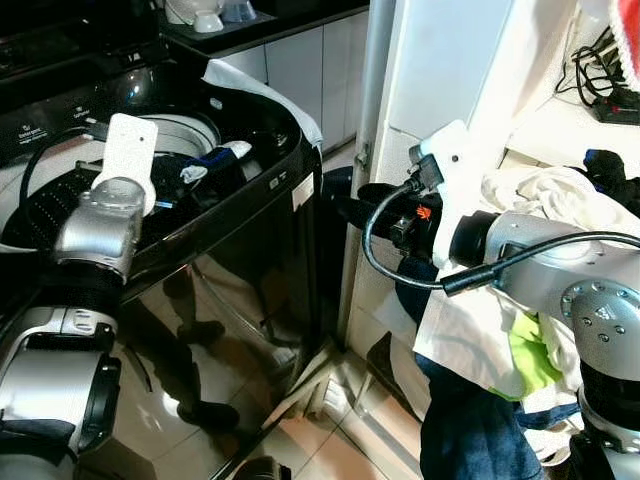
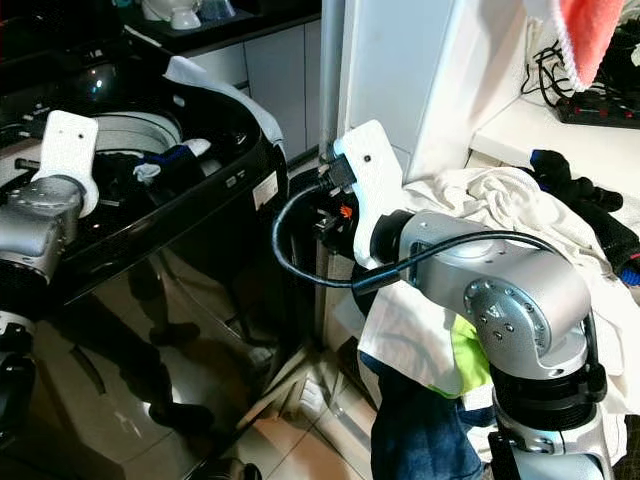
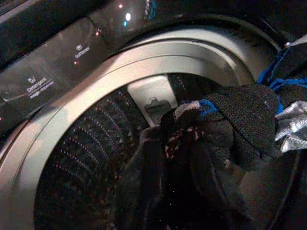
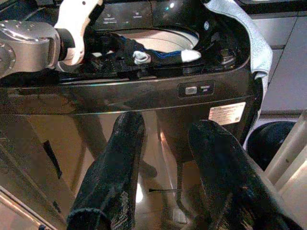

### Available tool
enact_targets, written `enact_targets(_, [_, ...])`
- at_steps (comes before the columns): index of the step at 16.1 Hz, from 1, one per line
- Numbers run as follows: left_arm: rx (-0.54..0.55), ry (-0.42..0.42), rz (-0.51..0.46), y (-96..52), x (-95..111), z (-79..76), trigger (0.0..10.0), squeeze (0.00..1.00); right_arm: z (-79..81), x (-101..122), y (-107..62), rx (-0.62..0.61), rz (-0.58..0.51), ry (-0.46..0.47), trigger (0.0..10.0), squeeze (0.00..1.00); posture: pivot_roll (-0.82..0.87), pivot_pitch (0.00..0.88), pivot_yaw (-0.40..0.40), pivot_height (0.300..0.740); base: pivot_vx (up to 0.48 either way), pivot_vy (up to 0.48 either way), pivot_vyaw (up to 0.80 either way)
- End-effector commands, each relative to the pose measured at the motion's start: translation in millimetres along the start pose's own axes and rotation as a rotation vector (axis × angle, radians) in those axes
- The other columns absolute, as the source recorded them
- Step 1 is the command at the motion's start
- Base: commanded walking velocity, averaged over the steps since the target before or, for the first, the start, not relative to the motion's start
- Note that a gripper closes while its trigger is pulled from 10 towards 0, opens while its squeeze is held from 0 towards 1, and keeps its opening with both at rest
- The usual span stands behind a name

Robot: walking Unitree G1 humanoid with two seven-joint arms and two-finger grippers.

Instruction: Clothes washing

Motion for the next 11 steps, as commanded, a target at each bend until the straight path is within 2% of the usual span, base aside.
enact_targets(1, [0.013,-0.019,0.013,0.6,-0.7,8.0,10.0,1.0,0.7,3.4,-1.4,-0.001,-0.013,-0.022,10.0,0.0,0.0,0.0,0.051,0.74,0.0,0.0,0.0])
enact_targets(4, [0.01,-0.045,0.01,-1.3,1.4,13.6,10.0,1.0,-12.2,3.1,-2.6,-0.06,-0.014,-0.006,10.0,0.0,0.01,0.0,0.048,0.74,0.0,0.0,0.0])
enact_targets(5, [0.02,-0.051,0.0,-2.4,5.8,19.3,10.0,1.0,-36.2,3.9,-6.2,-0.175,-0.016,0.015,10.0,0.0,0.01,0.0,0.046,0.74,0.0,0.0,0.0])
enact_targets(6, [0.021,-0.053,-0.002,-2.8,6.7,20.9,10.0,1.0,-43.6,3.6,-8.2,-0.208,-0.015,0.022,10.0,0.0,0.01,0.0,0.046,0.74,0.0,0.0,0.0])
enact_targets(9, [0.033,-0.054,-0.014,-4.1,11.4,27.9,10.0,1.0,-86.3,3.9,-24.2,-0.421,-0.017,0.051,10.0,0.0,0.01,0.0,0.045,0.74,0.0,0.0,0.0])
enact_targets(10, [0.033,-0.024,-0.026,-4.2,14.9,29.0,10.0,1.0,-104.5,1.8,-34.7,-0.512,-0.009,0.066,10.0,0.0,0.01,0.0,0.046,0.74,0.0,0.0,0.0])
enact_targets(11, [0.006,0.023,-0.03,-4.1,16.3,26.0,10.0,1.0,-114.9,-0.5,-41.7,-0.568,0.008,0.06,10.0,0.0,0.01,0.0,0.046,0.74,0.0,0.0,0.0])
Point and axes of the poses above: a point about 5 cm out from each wrist's last joint towards the gripper, its own y axis pointing out of the wrist towards the gripper, its own x axis along the axis of the wrist's last joint, z = x × y, the point moved 5 cm from there along y, pointing out of the wrist towards the gripper, and after that the axes turned 15 degrees about -y, right-handed, at the moved point
